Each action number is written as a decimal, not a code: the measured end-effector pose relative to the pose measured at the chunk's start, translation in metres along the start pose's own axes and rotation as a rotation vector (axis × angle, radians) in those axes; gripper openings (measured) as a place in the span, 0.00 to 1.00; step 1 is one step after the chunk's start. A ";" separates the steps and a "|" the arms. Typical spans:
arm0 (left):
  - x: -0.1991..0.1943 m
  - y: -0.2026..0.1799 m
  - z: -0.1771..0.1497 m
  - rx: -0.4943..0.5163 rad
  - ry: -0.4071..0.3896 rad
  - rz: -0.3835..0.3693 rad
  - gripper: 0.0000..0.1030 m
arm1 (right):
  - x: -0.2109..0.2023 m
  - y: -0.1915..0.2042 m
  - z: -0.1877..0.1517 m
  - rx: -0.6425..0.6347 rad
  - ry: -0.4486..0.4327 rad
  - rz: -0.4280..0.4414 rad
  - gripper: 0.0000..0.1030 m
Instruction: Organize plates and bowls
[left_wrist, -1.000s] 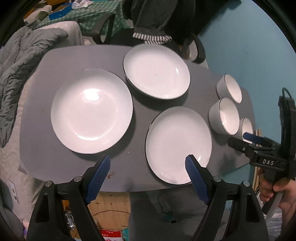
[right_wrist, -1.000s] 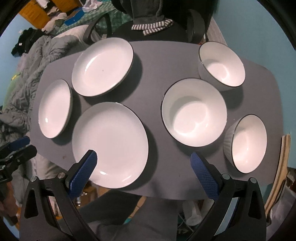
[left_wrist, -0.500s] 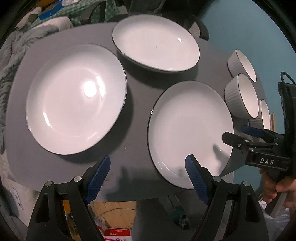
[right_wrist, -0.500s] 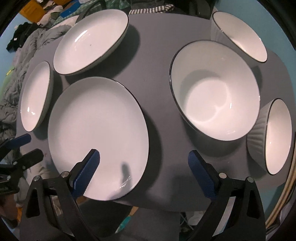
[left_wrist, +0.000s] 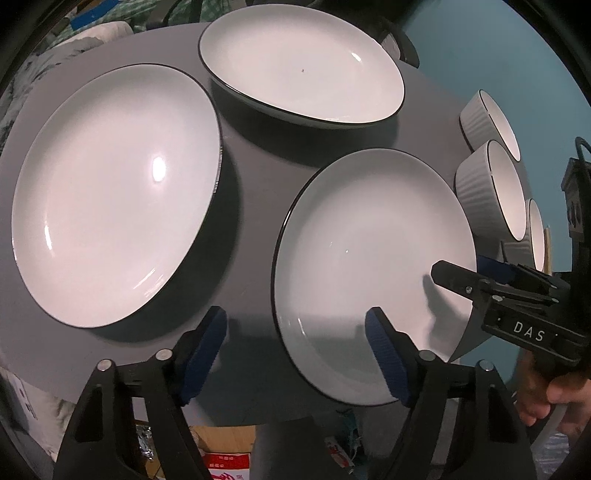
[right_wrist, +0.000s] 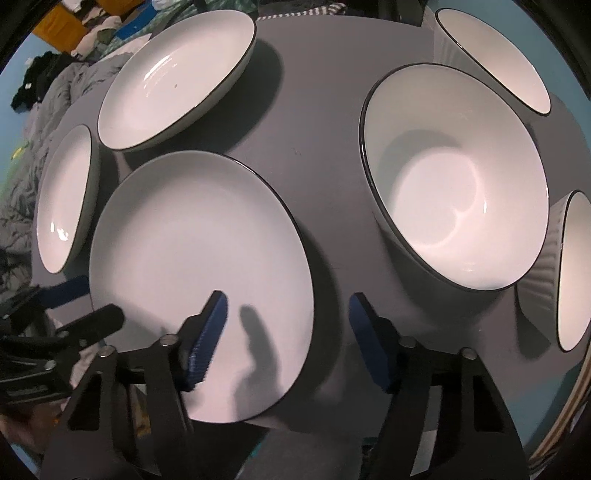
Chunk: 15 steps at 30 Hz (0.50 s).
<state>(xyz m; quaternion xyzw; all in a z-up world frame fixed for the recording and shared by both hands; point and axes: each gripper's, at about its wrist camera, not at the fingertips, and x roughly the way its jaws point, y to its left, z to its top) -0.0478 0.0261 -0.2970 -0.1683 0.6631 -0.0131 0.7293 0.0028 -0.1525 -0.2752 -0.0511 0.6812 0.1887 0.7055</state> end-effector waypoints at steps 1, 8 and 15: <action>0.000 0.000 0.001 -0.001 -0.001 -0.008 0.70 | 0.000 -0.001 0.000 0.004 0.003 0.006 0.57; 0.002 0.001 0.012 0.002 -0.001 -0.015 0.53 | 0.009 -0.007 -0.005 -0.009 0.019 0.040 0.32; 0.002 0.008 0.018 0.016 0.009 -0.013 0.39 | 0.004 -0.021 -0.007 0.000 0.031 0.082 0.26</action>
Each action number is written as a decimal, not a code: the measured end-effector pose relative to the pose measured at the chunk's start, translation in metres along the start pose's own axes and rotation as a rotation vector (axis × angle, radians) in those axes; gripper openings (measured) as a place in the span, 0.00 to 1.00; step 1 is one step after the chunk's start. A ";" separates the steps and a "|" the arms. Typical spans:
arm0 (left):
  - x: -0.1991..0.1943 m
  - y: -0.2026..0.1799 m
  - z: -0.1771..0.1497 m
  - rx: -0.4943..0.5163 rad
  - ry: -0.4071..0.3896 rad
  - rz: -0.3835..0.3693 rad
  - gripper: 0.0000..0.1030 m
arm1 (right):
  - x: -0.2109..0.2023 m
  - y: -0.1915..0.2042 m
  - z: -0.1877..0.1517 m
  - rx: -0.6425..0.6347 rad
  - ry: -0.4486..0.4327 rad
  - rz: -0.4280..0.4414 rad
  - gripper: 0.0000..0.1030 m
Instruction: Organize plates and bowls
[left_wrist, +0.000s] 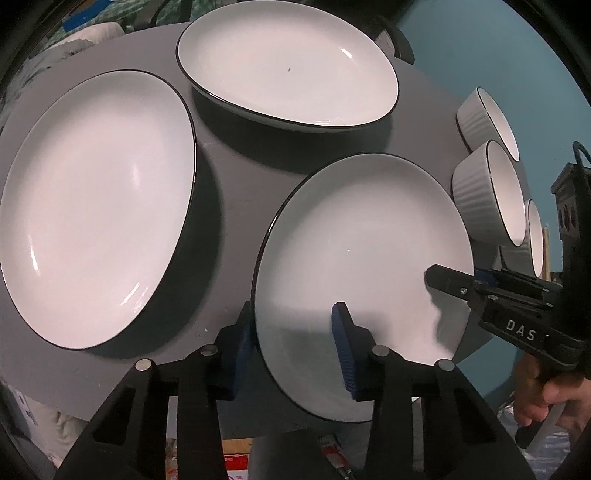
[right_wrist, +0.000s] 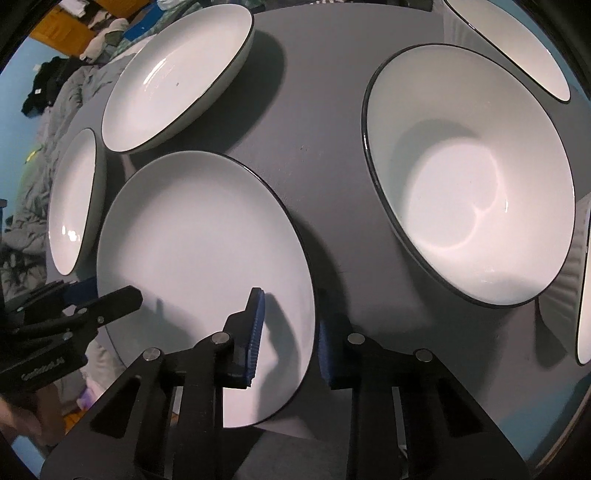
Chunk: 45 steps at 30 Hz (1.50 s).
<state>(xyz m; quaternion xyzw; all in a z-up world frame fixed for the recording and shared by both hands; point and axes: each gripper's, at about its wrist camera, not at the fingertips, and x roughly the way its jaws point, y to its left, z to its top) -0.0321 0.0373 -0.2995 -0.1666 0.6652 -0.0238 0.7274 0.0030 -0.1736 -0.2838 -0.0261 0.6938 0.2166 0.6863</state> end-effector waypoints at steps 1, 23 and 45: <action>0.000 0.002 0.001 0.000 0.000 0.001 0.37 | -0.002 -0.002 -0.001 -0.007 -0.001 0.004 0.25; -0.001 0.037 0.011 -0.022 0.114 -0.061 0.19 | 0.018 -0.015 0.023 0.036 0.144 0.087 0.17; -0.047 0.042 0.038 -0.032 0.053 -0.024 0.19 | 0.000 -0.016 0.047 -0.003 0.152 0.120 0.15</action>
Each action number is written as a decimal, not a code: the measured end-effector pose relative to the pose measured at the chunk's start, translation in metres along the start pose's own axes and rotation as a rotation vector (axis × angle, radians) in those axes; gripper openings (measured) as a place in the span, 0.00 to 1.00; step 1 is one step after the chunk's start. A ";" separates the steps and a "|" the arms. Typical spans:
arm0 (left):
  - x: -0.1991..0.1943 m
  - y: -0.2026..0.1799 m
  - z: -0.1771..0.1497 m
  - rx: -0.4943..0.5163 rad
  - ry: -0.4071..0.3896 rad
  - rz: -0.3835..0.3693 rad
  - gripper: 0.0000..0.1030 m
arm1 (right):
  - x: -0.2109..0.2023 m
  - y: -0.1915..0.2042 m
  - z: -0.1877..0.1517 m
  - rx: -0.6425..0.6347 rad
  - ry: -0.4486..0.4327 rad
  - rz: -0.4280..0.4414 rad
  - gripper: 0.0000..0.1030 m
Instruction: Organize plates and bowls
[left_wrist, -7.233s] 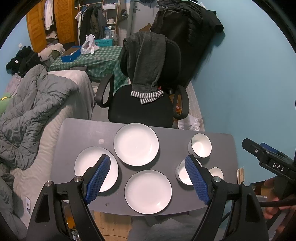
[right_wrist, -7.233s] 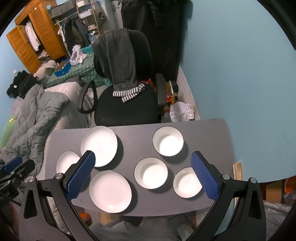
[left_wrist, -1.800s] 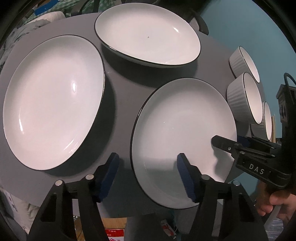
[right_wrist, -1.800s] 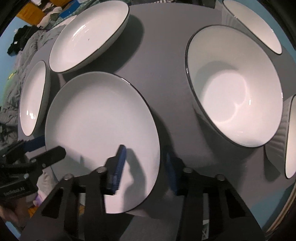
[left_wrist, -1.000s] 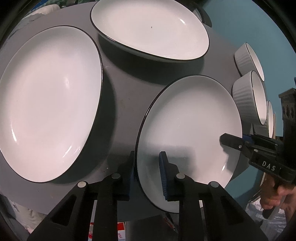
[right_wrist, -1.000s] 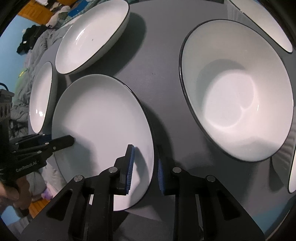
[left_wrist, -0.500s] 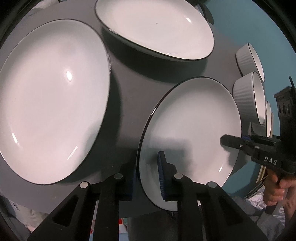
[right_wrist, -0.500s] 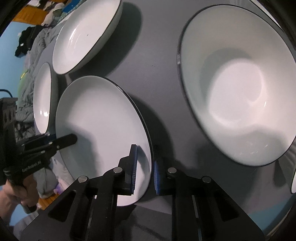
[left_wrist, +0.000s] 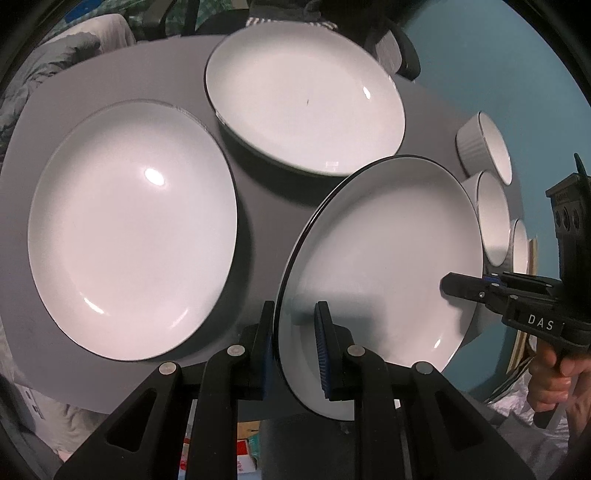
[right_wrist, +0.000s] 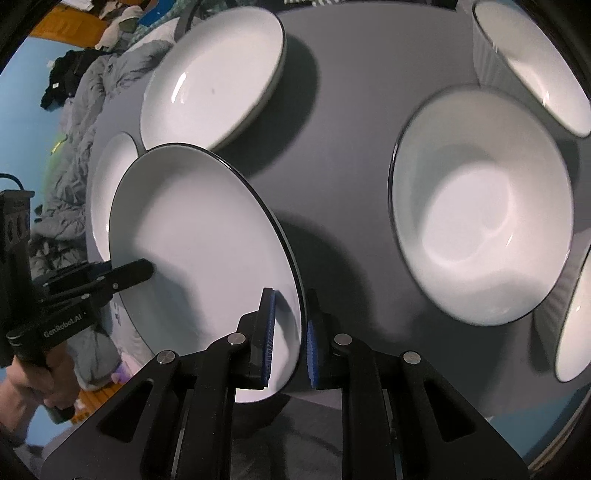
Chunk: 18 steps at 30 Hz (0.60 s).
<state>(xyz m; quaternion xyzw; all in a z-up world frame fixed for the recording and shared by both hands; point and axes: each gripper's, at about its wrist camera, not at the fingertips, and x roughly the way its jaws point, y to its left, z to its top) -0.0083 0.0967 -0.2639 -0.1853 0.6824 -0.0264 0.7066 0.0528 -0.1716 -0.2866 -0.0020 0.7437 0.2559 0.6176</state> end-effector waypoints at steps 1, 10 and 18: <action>-0.004 0.001 0.005 0.002 -0.004 -0.001 0.19 | -0.002 0.001 0.003 -0.001 -0.001 -0.001 0.15; -0.013 -0.009 0.040 0.000 -0.057 0.020 0.20 | -0.013 0.011 0.035 -0.038 -0.025 0.007 0.14; -0.022 0.011 0.084 -0.033 -0.083 0.044 0.21 | -0.013 0.029 0.084 -0.085 -0.037 0.008 0.14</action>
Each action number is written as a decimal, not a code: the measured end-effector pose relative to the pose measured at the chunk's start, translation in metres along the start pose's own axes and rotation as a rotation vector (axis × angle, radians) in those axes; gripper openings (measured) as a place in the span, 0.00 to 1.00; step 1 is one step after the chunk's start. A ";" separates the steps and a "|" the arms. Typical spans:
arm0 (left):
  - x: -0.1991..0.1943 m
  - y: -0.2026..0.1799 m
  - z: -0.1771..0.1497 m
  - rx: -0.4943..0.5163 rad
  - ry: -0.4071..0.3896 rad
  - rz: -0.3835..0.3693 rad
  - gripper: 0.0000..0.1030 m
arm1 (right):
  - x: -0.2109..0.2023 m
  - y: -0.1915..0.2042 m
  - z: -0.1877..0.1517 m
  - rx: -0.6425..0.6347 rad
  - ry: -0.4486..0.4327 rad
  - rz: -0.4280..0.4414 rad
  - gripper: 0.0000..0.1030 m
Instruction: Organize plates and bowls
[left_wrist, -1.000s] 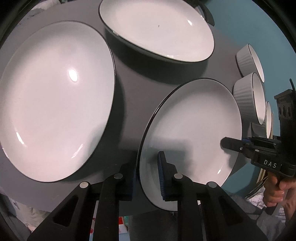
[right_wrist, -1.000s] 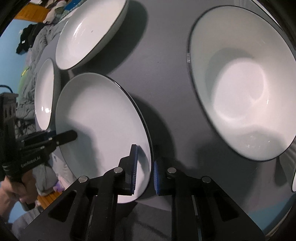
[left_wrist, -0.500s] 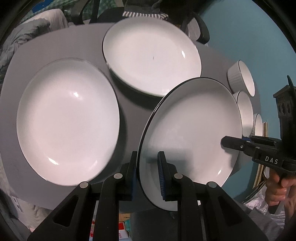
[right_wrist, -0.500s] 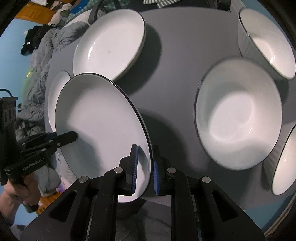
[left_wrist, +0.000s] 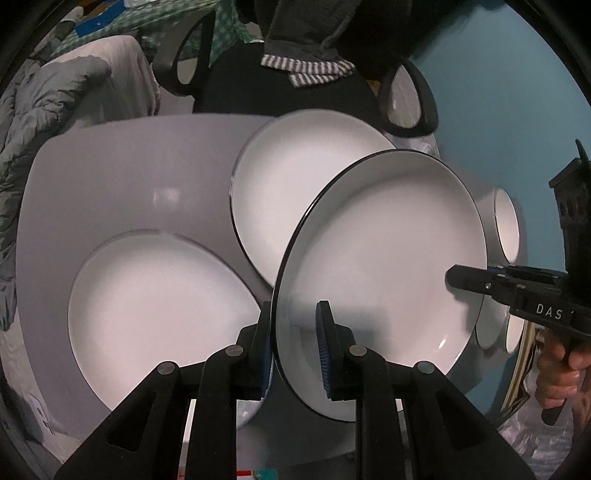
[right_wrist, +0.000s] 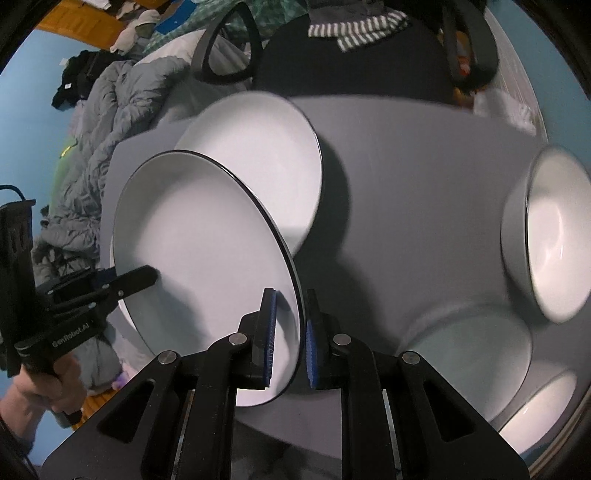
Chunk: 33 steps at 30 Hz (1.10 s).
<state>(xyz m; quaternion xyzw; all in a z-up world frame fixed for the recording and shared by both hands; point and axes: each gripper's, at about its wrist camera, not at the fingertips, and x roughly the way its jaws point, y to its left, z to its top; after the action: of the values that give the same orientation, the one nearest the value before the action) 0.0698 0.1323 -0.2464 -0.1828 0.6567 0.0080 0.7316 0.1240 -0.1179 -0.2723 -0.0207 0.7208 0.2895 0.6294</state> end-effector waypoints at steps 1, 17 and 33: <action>0.001 0.001 0.006 -0.004 -0.003 0.007 0.21 | 0.002 0.002 0.007 -0.007 0.001 -0.003 0.14; 0.028 0.025 0.056 -0.062 0.033 0.096 0.22 | 0.036 0.008 0.077 -0.016 0.063 0.007 0.15; 0.046 0.025 0.064 -0.068 0.072 0.089 0.24 | 0.041 0.004 0.088 0.003 0.098 -0.038 0.16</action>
<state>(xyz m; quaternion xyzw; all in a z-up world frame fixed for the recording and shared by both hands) 0.1313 0.1634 -0.2926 -0.1784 0.6893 0.0565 0.6999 0.1931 -0.0616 -0.3114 -0.0476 0.7506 0.2753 0.5987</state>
